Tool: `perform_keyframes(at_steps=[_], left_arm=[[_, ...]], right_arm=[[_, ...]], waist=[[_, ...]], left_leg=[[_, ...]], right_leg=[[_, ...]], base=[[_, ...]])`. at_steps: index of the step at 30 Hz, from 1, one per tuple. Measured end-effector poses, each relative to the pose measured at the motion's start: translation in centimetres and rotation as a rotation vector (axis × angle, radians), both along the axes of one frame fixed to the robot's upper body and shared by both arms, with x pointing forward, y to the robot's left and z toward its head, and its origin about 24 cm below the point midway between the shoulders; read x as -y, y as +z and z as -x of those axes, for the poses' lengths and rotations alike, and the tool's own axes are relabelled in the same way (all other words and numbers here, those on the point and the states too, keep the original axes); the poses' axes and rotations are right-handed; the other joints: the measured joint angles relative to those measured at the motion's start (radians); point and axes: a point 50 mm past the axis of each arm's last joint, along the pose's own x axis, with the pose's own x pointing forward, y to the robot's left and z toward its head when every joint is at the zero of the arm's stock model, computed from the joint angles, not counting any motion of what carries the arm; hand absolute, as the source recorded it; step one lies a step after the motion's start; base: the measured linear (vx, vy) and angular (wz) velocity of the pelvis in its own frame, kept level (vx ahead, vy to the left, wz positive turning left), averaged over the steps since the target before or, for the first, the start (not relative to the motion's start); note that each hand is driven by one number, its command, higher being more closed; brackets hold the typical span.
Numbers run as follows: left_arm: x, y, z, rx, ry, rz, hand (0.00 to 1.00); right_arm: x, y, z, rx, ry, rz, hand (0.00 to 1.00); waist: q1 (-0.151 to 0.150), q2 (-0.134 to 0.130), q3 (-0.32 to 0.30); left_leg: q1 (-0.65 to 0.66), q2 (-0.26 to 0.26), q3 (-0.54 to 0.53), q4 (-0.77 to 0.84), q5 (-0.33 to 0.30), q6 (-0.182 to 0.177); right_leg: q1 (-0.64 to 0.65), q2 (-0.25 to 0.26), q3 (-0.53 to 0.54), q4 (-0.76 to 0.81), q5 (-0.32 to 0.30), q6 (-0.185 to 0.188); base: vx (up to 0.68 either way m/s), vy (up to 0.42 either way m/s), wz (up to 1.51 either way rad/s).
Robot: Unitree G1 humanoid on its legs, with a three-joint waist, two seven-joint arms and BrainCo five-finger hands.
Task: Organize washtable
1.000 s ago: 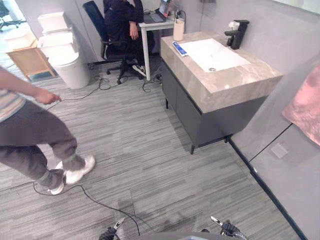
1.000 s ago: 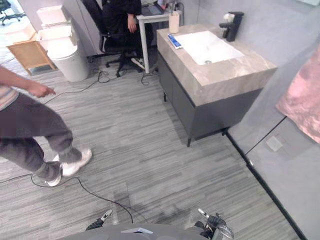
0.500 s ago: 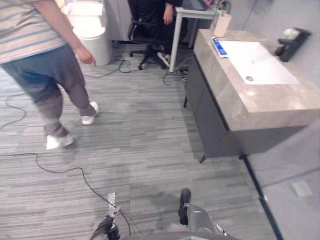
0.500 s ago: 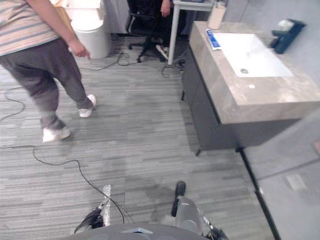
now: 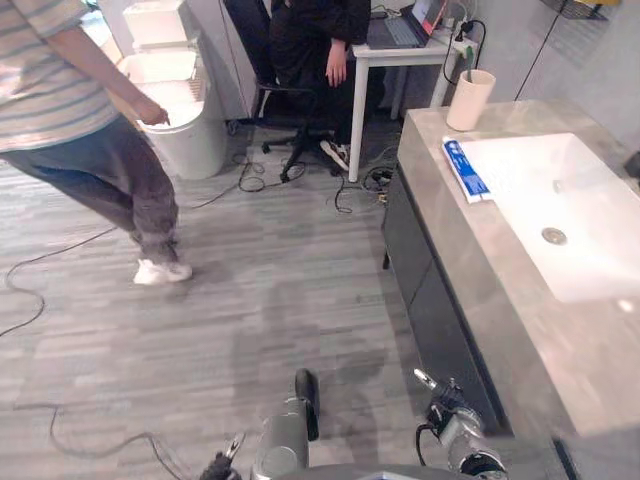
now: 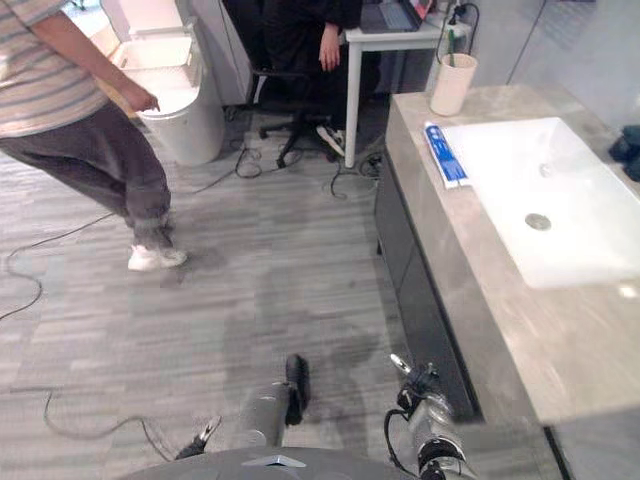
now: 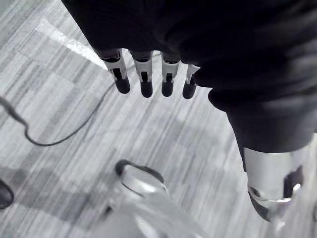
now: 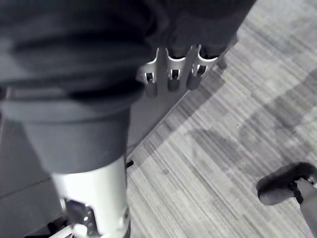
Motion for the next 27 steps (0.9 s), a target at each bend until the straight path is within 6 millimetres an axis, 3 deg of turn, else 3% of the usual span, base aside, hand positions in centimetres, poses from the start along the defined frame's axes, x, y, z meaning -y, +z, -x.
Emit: perform_keyframes(at_steps=[1, 2, 4, 5, 6, 7, 8, 10, 12, 13, 15, 16, 18, 19, 20, 21, 22, 23, 25, 26, 27], left_arm=[[-0.4, 0.0, 0.4, -0.015, 0.010, -0.008, 0.00], [-0.9, 0.1, 0.3, -0.015, 0.005, -0.024, 0.00], [-1.6, 0.2, -0.1, -0.019, -0.043, -0.046, 0.00], [-1.7, 0.3, -0.7, -0.020, -0.077, -0.050, 0.00], [-1.6, 0.3, -1.0, -0.018, -0.099, -0.048, 0.00], [-1.5, 0.3, -1.5, -0.005, -0.120, -0.048, 0.00], [-1.4, 0.4, -2.4, 0.010, -0.154, -0.052, 0.00], [-0.8, 0.8, -5.1, 0.077, -0.193, -0.050, 0.00], [0.7, 1.5, -8.0, 0.183, -0.205, -0.032, 0.00], [1.9, 1.7, -8.7, 0.231, -0.189, -0.006, 0.00], [2.5, 1.8, -9.0, 0.250, -0.170, 0.009, 0.00], [2.8, 1.5, -8.2, 0.229, -0.160, 0.021, 0.00], [3.7, 1.7, -8.7, 0.255, -0.126, 0.045, 0.00], [4.1, 1.6, -8.7, 0.246, -0.136, 0.066, 0.00], [4.0, 1.5, -8.4, 0.238, -0.124, 0.066, 0.00], [3.5, 1.3, -7.8, 0.223, -0.096, 0.058, 0.00], [3.2, 1.3, -7.6, 0.221, -0.082, 0.054, 0.00], [2.6, 1.3, -7.3, 0.212, -0.075, 0.036, 0.00], [1.8, 1.2, -7.1, 0.200, -0.078, 0.015, 0.00], [1.8, 1.0, -6.0, 0.170, -0.060, 0.019, 0.00], [2.1, 0.7, -5.3, 0.152, -0.031, 0.037, 0.00]], right_arm=[[0.1, -0.5, 1.3, -0.032, -0.009, -0.002, 0.00], [-0.1, -1.0, 2.6, -0.071, -0.018, -0.012, 0.00], [-0.6, -1.8, 4.3, -0.130, -0.029, -0.043, 0.00], [0.0, -2.1, 5.4, -0.164, -0.063, -0.056, 0.00], [0.3, -2.2, 5.9, -0.176, -0.072, -0.051, 0.00], [0.6, -2.3, 6.7, -0.195, -0.071, -0.043, 0.00], [0.7, -2.4, 7.3, -0.201, -0.092, -0.052, 0.00], [1.3, -2.5, 7.9, -0.206, -0.155, -0.057, 0.00], [1.6, -2.5, 8.8, -0.221, -0.181, -0.055, 0.00], [1.7, -2.6, 9.5, -0.253, -0.146, -0.042, 0.00], [1.7, -2.7, 9.7, -0.270, -0.100, -0.029, 0.00], [1.9, -2.7, 10.2, -0.292, -0.059, -0.021, 0.00], [2.4, -2.8, 10.7, -0.312, 0.006, -0.103, 0.00], [3.1, -2.6, 10.7, -0.301, 0.031, -0.140, 0.00], [3.3, -2.6, 11.0, -0.300, 0.009, -0.151, 0.00], [3.6, -2.5, 11.0, -0.301, 0.013, -0.136, 0.00], [3.7, -2.5, 11.1, -0.312, 0.017, -0.123, 0.00], [3.7, -2.6, 11.4, -0.341, 0.009, -0.076, 0.00], [3.6, -2.5, 11.1, -0.326, -0.045, -0.024, 0.00], [3.6, -2.2, 9.3, -0.256, -0.055, 0.002, 0.00], [3.5, -2.0, 8.4, -0.229, -0.063, 0.005, 0.00]], waist=[[-0.001, -0.022, -0.020], [-0.004, -0.045, -0.017], [-0.025, -0.073, -0.002], [-0.040, -0.069, 0.021], [-0.045, -0.057, 0.025], [-0.048, -0.049, 0.021], [-0.054, -0.043, 0.023], [-0.062, -0.041, 0.022], [-0.072, -0.035, 0.019], [-0.073, -0.035, 0.018], [-0.080, -0.030, 0.011], [-0.083, -0.021, -0.015], [-0.089, 0.015, -0.022], [-0.088, 0.049, -0.020], [-0.086, 0.058, -0.019], [-0.082, 0.076, -0.009], [-0.080, 0.077, -0.008], [-0.064, 0.066, -0.007], [-0.040, 0.041, 0.001], [-0.036, 0.054, -0.007], [-0.033, 0.059, -0.021]], left_leg=[[0.022, -0.033, 0.004, -0.006, 0.001, 0.022], [0.072, -0.073, 0.014, -0.027, -0.034, 0.052], [0.157, -0.115, 0.007, -0.046, -0.077, 0.056], [0.279, -0.133, -0.008, -0.070, -0.108, 0.067], [0.330, -0.134, -0.012, -0.091, -0.121, 0.066], [0.404, -0.133, -0.016, -0.139, -0.129, 0.066], [0.476, -0.131, -0.026, -0.200, -0.130, 0.063], [0.536, -0.129, -0.049, -0.249, -0.141, 0.047], [0.575, -0.119, -0.070, -0.262, -0.185, 0.029], [0.605, -0.113, -0.083, -0.240, -0.238, 0.009], [0.624, -0.096, -0.096, -0.204, -0.288, -0.011], [0.626, -0.069, -0.100, -0.147, -0.313, -0.040], [0.474, 0.002, -0.088, 0.238, -0.295, -0.070], [0.358, 0.052, -0.092, 0.500, -0.178, -0.050], [0.306, 0.069, -0.090, 0.601, -0.097, -0.039], [0.243, 0.107, -0.077, 0.761, -0.068, -0.032], [0.219, 0.128, -0.067, 0.811, -0.084, -0.027], [0.184, 0.149, -0.042, 0.823, -0.122, -0.027], [0.158, 0.169, 0.014, 0.642, -0.178, -0.033], [0.178, 0.169, 0.012, 0.281, -0.114, -0.034], [0.231, 0.148, -0.002, 0.173, -0.158, -0.058]], right_leg=[[-0.067, -0.042, 0.012, 0.163, 0.000, 0.001], [-0.171, -0.086, 0.034, 0.433, 0.043, 0.046], [-0.302, -0.120, 0.075, 0.783, 0.194, 0.109], [-0.371, -0.144, 0.040, 0.988, 0.197, 0.094], [-0.392, -0.150, 0.010, 1.018, 0.178, 0.067], [-0.434, -0.148, -0.031, 1.015, 0.139, 0.047], [-0.486, -0.132, -0.083, 0.931, 0.072, 0.051], [-0.551, -0.112, -0.150, 0.691, 0.035, 0.050], [-0.578, -0.095, -0.188, 0.336, 0.100, 0.051], [-0.584, -0.086, -0.171, 0.178, 0.183, 0.029], [-0.587, -0.067, -0.134, 0.176, 0.259, 0.022], [-0.582, -0.047, -0.118, 0.209, 0.320, -0.005], [-0.522, -0.029, -0.159, 0.212, 0.270, -0.011], [-0.472, -0.007, -0.173, 0.188, 0.248, -0.019], [-0.445, -0.003, -0.171, 0.174, 0.239, -0.020], [-0.372, 0.006, -0.161, 0.144, 0.226, -0.019], [-0.335, 0.007, -0.155, 0.124, 0.222, -0.014], [-0.272, -0.008, -0.144, 0.090, 0.218, -0.007], [-0.222, -0.038, -0.117, 0.065, 0.210, 0.020], [-0.215, -0.036, -0.095, 0.061, 0.194, 0.072], [-0.215, -0.036, -0.068, 0.055, 0.190, 0.093]], base=[[0.60, 0.164, 0.16], [0.54, 0.188, 0.21], [0.29, 0.100, 0.28], [0.16, 0.034, 0.22], [0.05, 0.002, 0.05], [-0.12, 0.005, 0.01], [-0.26, 0.026, 0.19], [-0.35, 0.066, 0.43], [-0.34, 0.098, 0.71], [-0.15, -0.002, 0.54], [0.09, -0.172, 0.34], [0.37, -0.345, 0.37], [0.37, -0.330, 0.38], [0.18, -0.163, 0.15], [0.14, -0.095, -0.15], [0.07, -0.019, -0.25], [0.01, 0.025, -0.32], [-0.12, 0.086, -0.32], [-0.29, 0.109, -0.47], [-0.27, 0.137, -0.55], [-0.10, 0.147, -0.41]])
